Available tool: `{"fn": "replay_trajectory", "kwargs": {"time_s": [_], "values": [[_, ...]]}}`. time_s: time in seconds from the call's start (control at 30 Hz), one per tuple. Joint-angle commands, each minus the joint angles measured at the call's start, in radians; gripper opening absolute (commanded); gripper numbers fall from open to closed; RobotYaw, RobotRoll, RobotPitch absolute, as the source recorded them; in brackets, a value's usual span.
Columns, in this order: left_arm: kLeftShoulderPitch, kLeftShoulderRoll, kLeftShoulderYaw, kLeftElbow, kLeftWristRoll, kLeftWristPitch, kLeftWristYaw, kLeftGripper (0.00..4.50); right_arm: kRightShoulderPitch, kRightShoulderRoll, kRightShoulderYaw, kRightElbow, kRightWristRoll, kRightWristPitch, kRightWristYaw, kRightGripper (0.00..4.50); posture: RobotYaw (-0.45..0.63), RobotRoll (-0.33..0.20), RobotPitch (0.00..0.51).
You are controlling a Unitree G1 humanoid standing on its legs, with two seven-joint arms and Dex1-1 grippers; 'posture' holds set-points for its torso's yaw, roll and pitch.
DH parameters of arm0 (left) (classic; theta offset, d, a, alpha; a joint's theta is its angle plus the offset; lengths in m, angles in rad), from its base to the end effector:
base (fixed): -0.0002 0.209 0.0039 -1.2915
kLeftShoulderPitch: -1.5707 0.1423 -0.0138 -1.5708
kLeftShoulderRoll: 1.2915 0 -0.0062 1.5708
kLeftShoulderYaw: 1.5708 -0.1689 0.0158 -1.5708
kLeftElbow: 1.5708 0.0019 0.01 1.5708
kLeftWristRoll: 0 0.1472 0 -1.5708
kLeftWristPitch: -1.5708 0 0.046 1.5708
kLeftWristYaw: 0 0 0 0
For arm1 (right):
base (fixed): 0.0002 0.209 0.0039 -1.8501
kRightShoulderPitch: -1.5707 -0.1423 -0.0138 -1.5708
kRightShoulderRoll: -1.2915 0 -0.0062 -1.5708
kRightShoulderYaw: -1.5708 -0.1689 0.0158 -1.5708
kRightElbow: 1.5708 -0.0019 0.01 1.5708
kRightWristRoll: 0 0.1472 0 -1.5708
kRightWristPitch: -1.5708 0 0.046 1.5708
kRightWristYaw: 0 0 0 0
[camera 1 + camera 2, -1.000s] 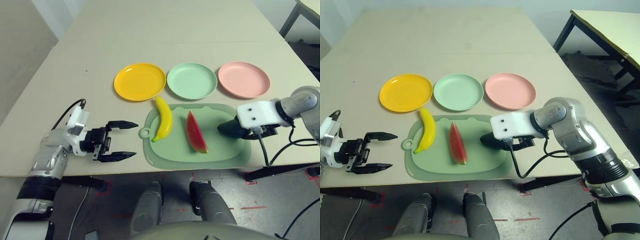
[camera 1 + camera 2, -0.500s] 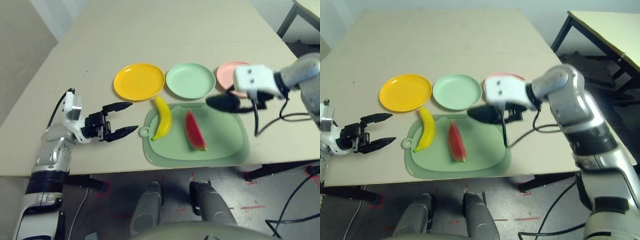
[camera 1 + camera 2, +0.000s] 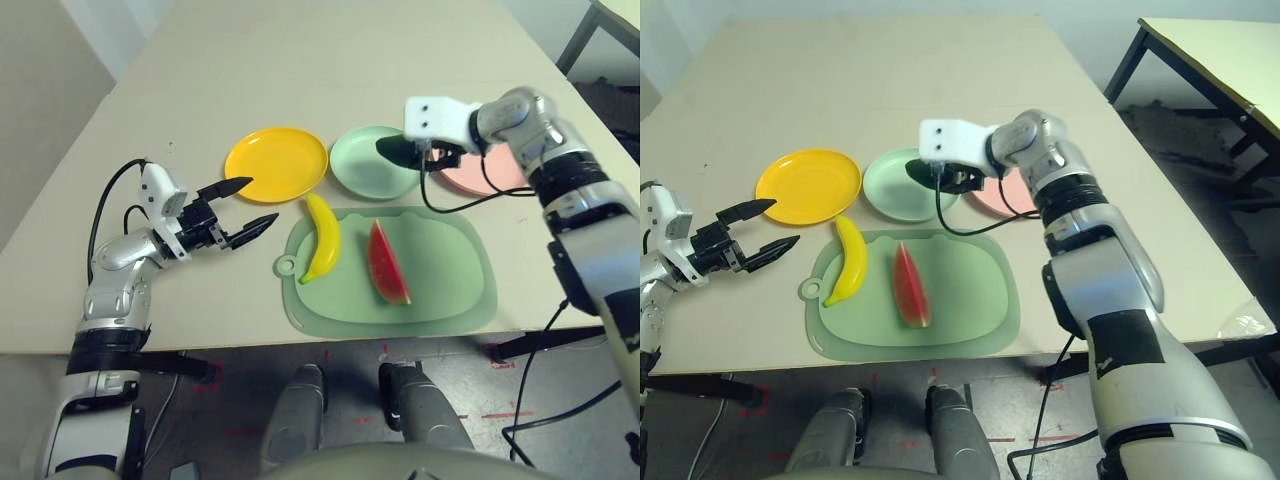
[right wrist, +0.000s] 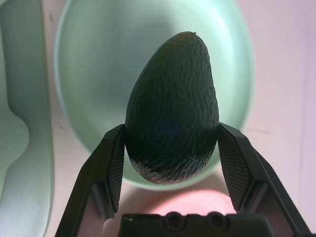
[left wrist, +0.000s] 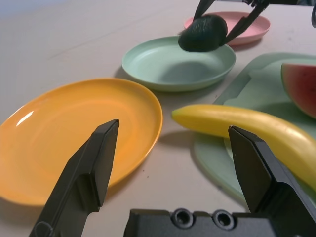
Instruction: Place the fruits into color-matched plates.
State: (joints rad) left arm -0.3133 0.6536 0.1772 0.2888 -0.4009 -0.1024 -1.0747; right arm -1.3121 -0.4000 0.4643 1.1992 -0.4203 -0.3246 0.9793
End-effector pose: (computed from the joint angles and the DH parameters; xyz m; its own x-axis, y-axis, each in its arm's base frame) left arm 0.2548 0.2962 0.1480 0.6695 -0.7426 -0.0175 0.7098 0.6326 0.3098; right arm 0.3728 -0.1464 0.2323 0.5329 0.5181 -0.6690 -0.7473 -0.0827 -0.6593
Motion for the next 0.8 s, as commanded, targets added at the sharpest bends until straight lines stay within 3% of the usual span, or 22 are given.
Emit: {"fn": "replay_trajectory", "kwargs": {"time_s": [0.03,0.17,0.5,0.63,0.8], "values": [[0.023,0.014,-0.005,-0.007,0.022,-0.017,-0.008,4.5,-0.002,0.012,0.029,0.049,-0.051,-0.031,-0.03,3.05,0.08,0.0,0.13],[0.029,0.018,-0.009,-0.007,0.027,-0.023,-0.027,4.5,-0.015,-0.002,0.029,0.06,-0.072,-0.057,-0.029,4.4,0.07,0.0,0.136],[0.02,0.001,-0.031,0.008,0.014,-0.025,-0.097,4.5,-0.074,-0.15,0.005,-0.084,-0.025,-0.28,0.169,4.46,0.03,0.0,0.145],[0.017,0.027,-0.04,-0.002,-0.052,0.014,-0.238,4.5,-0.016,-0.228,0.006,-0.315,0.12,-0.43,0.392,4.46,0.02,0.0,0.149],[0.031,0.092,-0.066,-0.012,-0.122,0.071,-0.471,4.5,0.084,-0.295,0.097,-0.67,0.263,-0.543,0.585,4.46,0.0,0.0,0.156]]}}
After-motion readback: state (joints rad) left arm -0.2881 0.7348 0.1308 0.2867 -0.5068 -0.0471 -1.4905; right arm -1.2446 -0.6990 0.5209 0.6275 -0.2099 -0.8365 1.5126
